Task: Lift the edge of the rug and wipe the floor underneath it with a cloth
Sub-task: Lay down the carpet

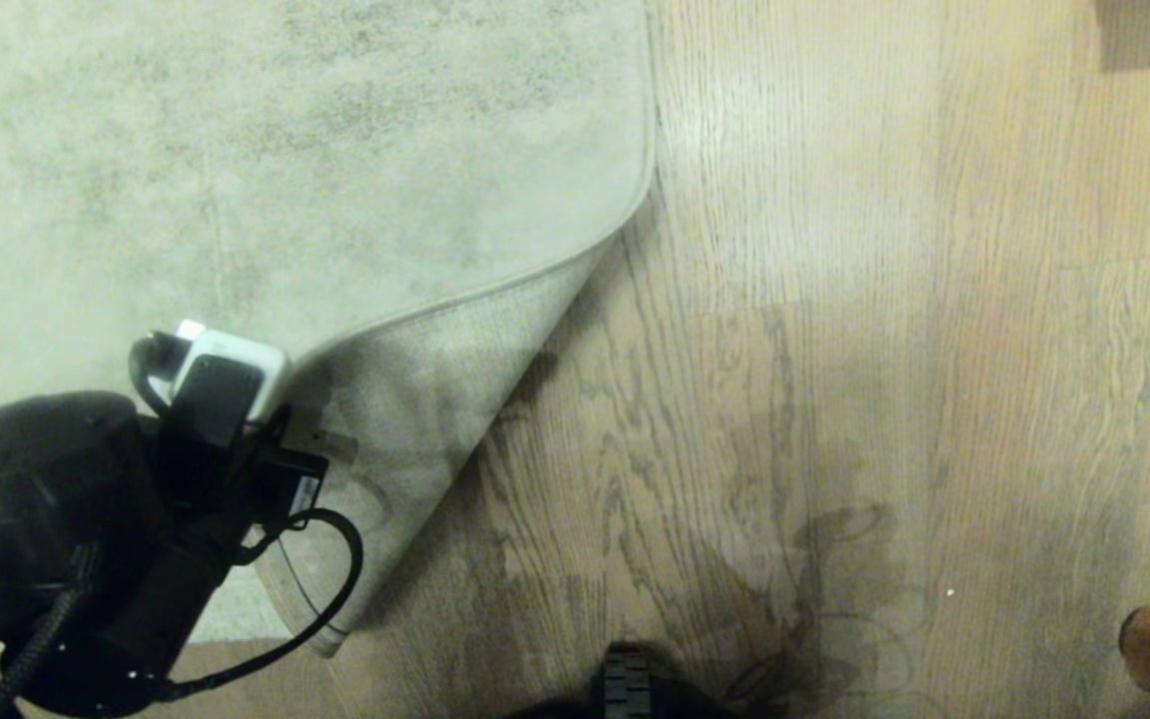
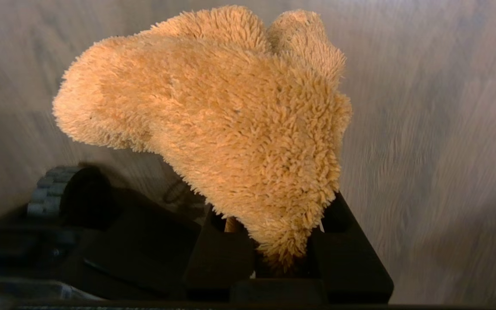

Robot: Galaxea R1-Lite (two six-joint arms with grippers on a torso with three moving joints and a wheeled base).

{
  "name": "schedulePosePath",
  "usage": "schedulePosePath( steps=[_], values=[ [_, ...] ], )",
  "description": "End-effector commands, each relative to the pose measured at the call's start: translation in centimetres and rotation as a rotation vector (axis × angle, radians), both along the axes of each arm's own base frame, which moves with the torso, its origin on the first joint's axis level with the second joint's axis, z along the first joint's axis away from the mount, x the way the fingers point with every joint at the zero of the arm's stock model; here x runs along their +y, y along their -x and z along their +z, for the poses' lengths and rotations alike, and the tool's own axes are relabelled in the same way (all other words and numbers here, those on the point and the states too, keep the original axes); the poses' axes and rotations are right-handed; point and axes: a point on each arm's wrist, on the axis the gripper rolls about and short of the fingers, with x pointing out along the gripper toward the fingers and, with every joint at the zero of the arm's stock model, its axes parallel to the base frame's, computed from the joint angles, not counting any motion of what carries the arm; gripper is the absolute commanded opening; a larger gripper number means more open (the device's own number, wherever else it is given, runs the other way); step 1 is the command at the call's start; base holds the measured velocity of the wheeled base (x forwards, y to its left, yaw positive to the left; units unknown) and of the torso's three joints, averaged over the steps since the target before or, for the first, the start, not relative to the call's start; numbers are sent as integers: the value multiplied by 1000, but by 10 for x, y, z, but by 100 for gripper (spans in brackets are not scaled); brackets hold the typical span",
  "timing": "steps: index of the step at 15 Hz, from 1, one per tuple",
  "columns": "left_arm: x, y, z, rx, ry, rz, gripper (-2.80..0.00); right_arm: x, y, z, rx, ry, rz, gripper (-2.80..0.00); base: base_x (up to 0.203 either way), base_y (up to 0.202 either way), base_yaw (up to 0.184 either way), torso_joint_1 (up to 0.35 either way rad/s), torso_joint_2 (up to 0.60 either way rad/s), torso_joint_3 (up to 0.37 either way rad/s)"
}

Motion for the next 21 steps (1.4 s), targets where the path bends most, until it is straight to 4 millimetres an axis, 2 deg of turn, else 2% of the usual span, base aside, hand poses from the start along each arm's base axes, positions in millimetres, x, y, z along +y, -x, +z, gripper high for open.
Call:
schedulePosePath(
  steps=[1,5,10,21],
  values=[
    [-1,0,1,-8,3,-2,-280,-2,1,-5,49,3,-91,-280,0,0,0,0,0,0],
    [-2,0,3,-12,5,-2,-280,-2,5,-12,85,-12,-92,-280,0,0,0,0,0,0],
    [-2,0,0,-3,1,-4,-280,-2,23,-15,-145,-31,-23,-280,0,0,0,0,0,0],
    [-3,-3,5,-19,5,-3,-280,-2,23,-14,-155,-47,-22,-280,0,0,0,0,0,0]
  ],
)
